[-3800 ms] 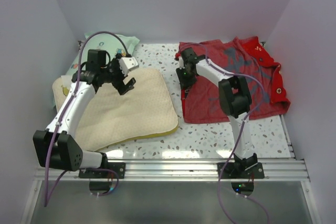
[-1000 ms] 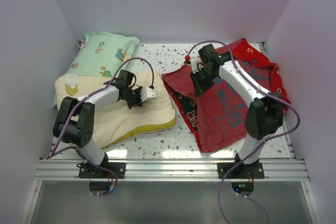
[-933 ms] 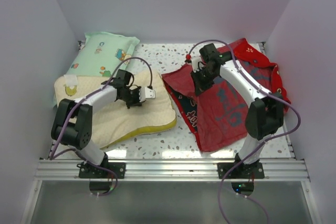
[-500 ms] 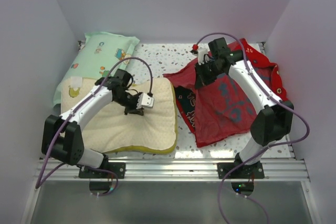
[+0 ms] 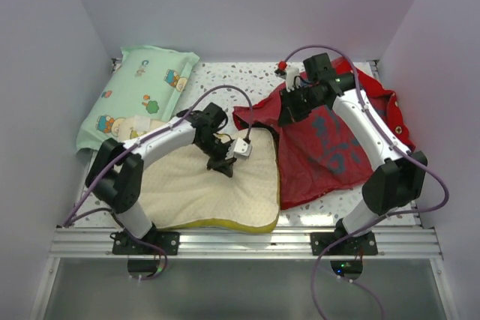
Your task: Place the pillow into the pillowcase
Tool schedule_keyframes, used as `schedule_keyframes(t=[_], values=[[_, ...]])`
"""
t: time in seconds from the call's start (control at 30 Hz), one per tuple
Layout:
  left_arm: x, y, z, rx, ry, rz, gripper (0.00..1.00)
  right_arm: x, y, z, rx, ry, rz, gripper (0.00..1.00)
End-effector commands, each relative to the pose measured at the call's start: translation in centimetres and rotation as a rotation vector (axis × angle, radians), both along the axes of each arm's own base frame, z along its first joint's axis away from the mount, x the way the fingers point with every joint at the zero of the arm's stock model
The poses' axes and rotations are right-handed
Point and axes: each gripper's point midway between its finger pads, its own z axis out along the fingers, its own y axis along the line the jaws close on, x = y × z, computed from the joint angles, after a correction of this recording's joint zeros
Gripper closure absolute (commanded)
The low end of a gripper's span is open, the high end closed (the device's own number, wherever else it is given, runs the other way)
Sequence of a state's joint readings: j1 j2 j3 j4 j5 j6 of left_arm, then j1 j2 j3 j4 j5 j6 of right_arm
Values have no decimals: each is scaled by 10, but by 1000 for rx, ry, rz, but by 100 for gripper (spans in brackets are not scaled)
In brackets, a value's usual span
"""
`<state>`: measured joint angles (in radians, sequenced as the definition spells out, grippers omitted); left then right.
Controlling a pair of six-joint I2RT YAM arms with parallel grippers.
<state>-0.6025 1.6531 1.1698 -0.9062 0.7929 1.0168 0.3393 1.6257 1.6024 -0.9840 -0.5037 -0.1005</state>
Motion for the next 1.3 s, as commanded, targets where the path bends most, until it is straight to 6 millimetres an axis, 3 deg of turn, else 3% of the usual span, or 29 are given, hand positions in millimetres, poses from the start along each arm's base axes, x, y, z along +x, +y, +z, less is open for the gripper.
schedule_keyframes(t=[0.0,0.17,0.3,0.4,0.43,0.57,0.6,0.77,0.87,0.97,1.1,1.17,1.27], values=[[47,-50,42,-193,-38,55,100,-28,4,20,63,-17,97,100],[99,-47,72,-277,-70,207,100,-47,-13,3,-14,-8,131,100],[158,-29,93,-319,-190,419,100,-63,-17,-5,-17,36,164,100],[171,-24,92,-327,-233,526,100,-65,-18,-6,-20,42,175,100],[187,-23,98,-341,-288,608,100,-67,-14,-4,2,49,185,100],[201,-26,86,-282,-392,704,100,-73,-1,11,90,78,226,100],[196,-32,78,-261,-411,702,100,-75,2,15,108,83,240,100],[210,-14,59,-167,-510,821,100,-79,4,24,129,94,277,100],[222,5,60,-178,-543,900,100,-81,-2,19,96,90,273,100],[213,-4,68,-258,-393,891,100,-76,0,12,99,79,247,100],[169,-55,115,-476,-274,710,100,-57,16,6,153,111,203,100],[148,-82,133,-523,-224,615,100,-45,24,15,183,102,190,100],[128,-106,128,-518,-147,553,100,-25,33,24,212,71,168,100]])
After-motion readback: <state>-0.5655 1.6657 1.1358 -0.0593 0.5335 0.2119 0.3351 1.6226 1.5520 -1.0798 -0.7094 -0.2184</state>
